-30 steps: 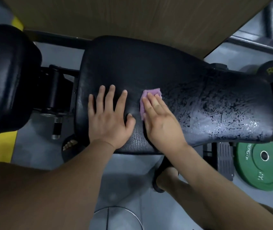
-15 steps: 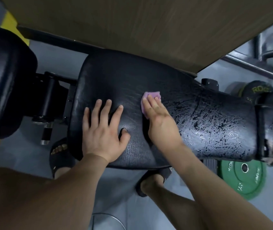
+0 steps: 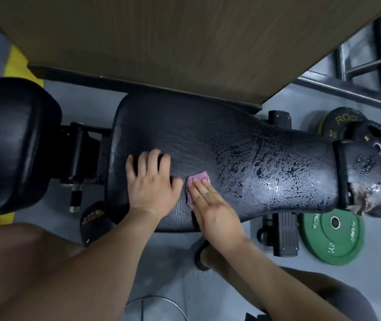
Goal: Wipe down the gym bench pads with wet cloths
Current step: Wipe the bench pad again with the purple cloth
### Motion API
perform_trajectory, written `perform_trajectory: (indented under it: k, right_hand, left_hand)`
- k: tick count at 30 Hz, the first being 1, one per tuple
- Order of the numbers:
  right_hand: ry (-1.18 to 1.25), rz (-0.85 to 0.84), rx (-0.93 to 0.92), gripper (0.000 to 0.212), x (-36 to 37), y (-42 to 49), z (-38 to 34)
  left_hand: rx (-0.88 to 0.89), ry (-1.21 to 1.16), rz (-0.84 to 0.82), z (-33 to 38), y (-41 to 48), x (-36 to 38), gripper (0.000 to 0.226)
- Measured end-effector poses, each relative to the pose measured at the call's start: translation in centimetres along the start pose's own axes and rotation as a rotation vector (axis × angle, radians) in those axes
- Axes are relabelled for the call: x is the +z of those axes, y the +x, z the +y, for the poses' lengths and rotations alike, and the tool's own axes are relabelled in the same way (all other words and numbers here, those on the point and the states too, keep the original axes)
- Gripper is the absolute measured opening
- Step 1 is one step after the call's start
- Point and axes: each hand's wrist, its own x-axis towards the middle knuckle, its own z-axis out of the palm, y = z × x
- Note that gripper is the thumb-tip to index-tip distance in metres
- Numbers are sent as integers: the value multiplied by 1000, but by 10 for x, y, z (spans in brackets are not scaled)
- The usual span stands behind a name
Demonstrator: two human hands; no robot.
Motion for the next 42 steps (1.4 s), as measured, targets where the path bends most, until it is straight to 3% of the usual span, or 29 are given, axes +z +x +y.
perform_trajectory:
  k: [10,16,20,23,26,29,32,35,38,40,42]
  right_hand:
    - [-14,54,7,65,-18,60,32]
    - [-6,144,163,77,-36,136,51]
    - [-24,89,7,70,-26,84,22]
    - [-55,65,-86,78,-33,83,32]
    - [-49,106,73,88,-43,130,60]
    - [-10,149,167,78,-42,152,64]
    - [-32,128,34,62,-27,121,44]
    - [-40,82,-111,61,-26,106,48]
    - [-62,146,30,71,-37,136,78]
    - [-27,192,184,69,-44,158,86]
    - [-7,202,222,66,-41,165,75]
  left_hand:
    - [-14,27,-33,2,28,19,73]
    - [-26,21,-7,3,29,22,73]
    - [-22,29,-4,2,29,23,73]
    - [-29,20,8,3,29,22,72]
    - [-34,7,10,4,29,19,72]
    - [-44,9,-7,4,29,18,71]
    - [-40,4,-10,4,30,19,72]
    - [-42,2,-2,3,30,19,72]
    - [-49,-10,9,4,30,18,73]
    - [-45,-17,13,5,30,18,73]
    - [-43,-18,20,4,30,18,72]
